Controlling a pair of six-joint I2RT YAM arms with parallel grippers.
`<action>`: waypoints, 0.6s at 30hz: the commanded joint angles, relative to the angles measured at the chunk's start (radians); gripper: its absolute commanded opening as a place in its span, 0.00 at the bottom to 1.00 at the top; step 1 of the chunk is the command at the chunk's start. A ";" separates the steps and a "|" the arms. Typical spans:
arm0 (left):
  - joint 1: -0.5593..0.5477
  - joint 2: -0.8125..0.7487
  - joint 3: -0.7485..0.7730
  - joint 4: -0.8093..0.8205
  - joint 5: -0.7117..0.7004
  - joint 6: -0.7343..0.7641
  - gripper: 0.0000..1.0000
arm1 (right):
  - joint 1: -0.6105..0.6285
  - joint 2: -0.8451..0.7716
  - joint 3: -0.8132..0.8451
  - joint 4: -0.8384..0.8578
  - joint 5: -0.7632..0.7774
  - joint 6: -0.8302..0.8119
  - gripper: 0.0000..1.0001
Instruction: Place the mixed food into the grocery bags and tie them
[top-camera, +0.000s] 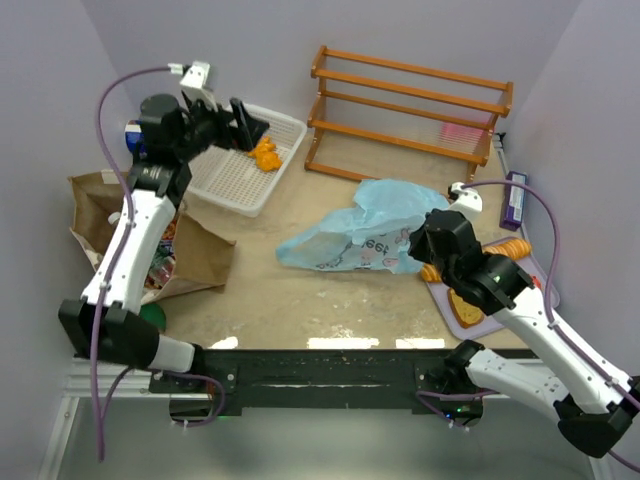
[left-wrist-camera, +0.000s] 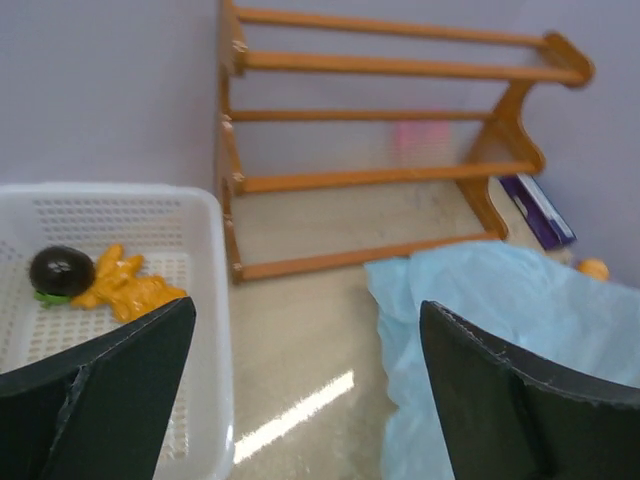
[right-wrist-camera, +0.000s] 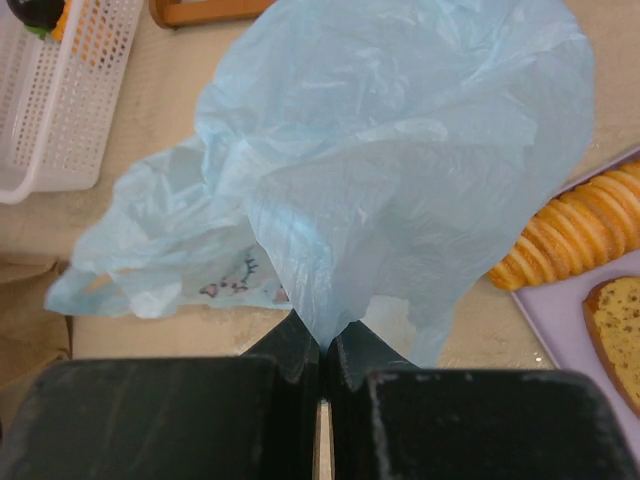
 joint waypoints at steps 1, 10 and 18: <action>0.048 0.231 0.187 -0.096 -0.108 -0.113 1.00 | 0.001 -0.007 0.066 -0.021 0.067 -0.011 0.00; 0.050 0.618 0.393 0.009 -0.306 -0.306 0.97 | 0.001 0.035 0.063 0.010 -0.002 0.024 0.00; 0.050 0.882 0.531 0.023 -0.415 -0.385 0.88 | 0.002 0.051 0.052 0.051 -0.100 0.059 0.00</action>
